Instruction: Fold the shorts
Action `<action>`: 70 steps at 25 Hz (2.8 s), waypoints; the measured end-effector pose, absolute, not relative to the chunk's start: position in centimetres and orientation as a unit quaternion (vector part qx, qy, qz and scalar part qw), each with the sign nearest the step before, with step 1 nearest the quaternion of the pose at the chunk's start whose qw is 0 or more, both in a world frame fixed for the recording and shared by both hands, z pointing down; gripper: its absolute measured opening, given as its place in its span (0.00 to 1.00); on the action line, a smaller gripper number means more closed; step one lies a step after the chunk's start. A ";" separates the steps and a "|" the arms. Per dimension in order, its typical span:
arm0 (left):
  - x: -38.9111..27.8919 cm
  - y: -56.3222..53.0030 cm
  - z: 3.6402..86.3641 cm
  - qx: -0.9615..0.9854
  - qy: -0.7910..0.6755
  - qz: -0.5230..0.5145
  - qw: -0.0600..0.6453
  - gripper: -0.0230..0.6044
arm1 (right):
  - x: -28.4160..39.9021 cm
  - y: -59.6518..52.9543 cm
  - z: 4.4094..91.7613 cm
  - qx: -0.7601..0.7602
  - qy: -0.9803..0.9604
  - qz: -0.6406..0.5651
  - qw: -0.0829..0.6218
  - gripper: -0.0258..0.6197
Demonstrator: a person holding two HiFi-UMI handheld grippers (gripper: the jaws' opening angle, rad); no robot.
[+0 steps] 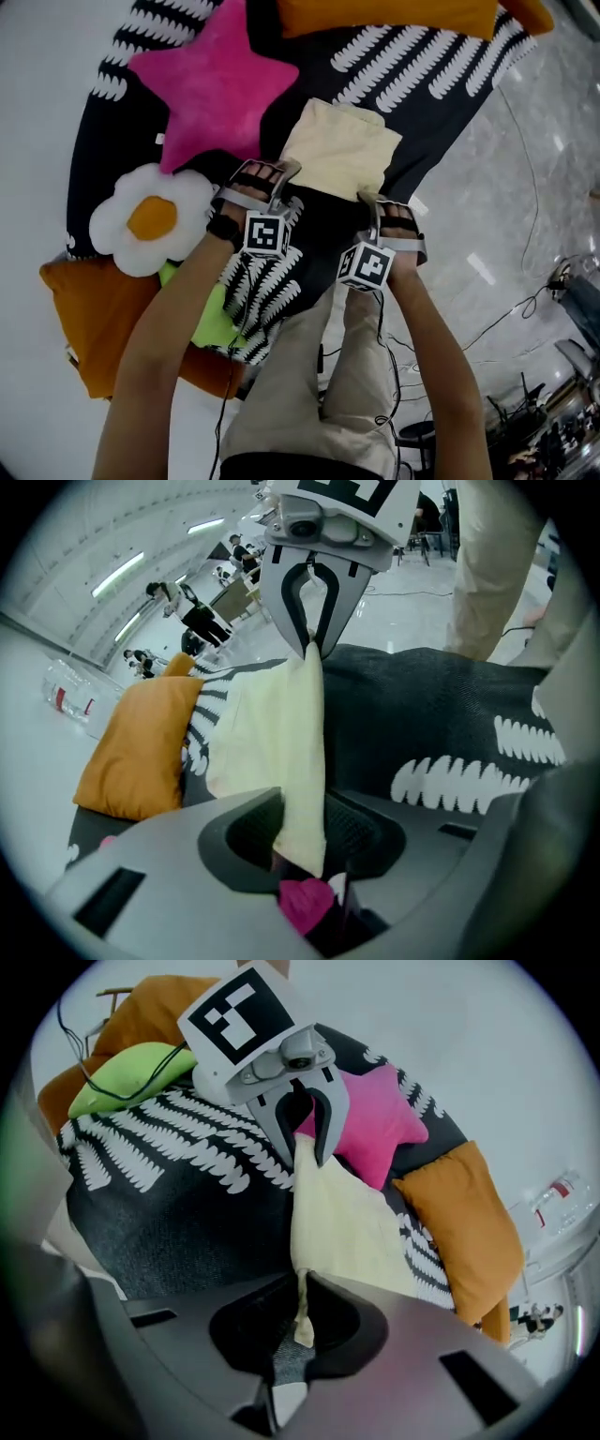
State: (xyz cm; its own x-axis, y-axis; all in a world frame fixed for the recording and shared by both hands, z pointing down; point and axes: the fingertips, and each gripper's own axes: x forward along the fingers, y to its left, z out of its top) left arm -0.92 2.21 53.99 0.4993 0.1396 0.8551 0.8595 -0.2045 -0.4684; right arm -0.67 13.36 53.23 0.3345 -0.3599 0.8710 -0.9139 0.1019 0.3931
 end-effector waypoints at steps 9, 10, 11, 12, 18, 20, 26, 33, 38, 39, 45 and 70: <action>-8.2 -2.7 51.9 -0.678 -0.433 -0.397 0.442 0.55 | -6.8 11.4 52.2 0.610 -0.592 0.399 0.343 0.44; -8.7 -2.8 51.0 -0.680 -0.440 -0.392 0.436 0.55 | -7.1 10.6 51.5 0.619 -0.598 0.384 0.333 0.49; -8.2 -2.3 50.4 -0.680 -0.446 -0.380 0.440 0.55 | -6.7 10.1 51.1 0.629 -0.600 0.368 0.329 0.55; -6.7 -1.3 50.5 -0.676 -0.453 -0.366 0.452 0.55 | -5.4 10.1 51.1 0.636 -0.600 0.352 0.334 0.61; 5.4 3.1 55.2 -0.614 -0.503 -0.375 0.479 0.68 | 5.1 11.9 54.7 0.596 -0.605 0.339 0.405 0.78; 6.9 0.8 55.0 -0.601 -0.507 -0.400 0.470 0.70 | 6.3 9.9 54.5 0.586 -0.611 0.330 0.418 0.82; 7.4 -2.1 50.6 -0.641 -0.474 -0.387 0.464 0.70 | 6.4 7.0 51.6 0.627 -0.582 0.310 0.415 0.88; 2.0 2.3 36.2 -0.815 -0.325 -0.354 0.323 0.70 | 1.6 18.0 37.1 0.757 -0.495 0.321 0.282 0.95; -3.7 3.7 20.0 -0.895 -0.245 -0.335 0.162 0.70 | -2.3 20.3 20.2 0.830 -0.417 0.338 0.151 0.89; -4.2 3.8 17.5 -0.908 -0.231 -0.323 0.137 0.70 | -2.3 20.4 17.4 0.842 -0.404 0.331 0.135 0.87; -9.8 4.0 5.4 -0.943 -0.174 -0.286 -0.003 0.70 | -5.3 21.5 4.5 0.888 -0.348 0.289 0.083 0.79; -8.6 -4.1 27.7 -0.849 0.190 -0.287 -0.402 0.70 | 16.5 4.0 25.7 0.514 -0.695 0.364 0.348 0.63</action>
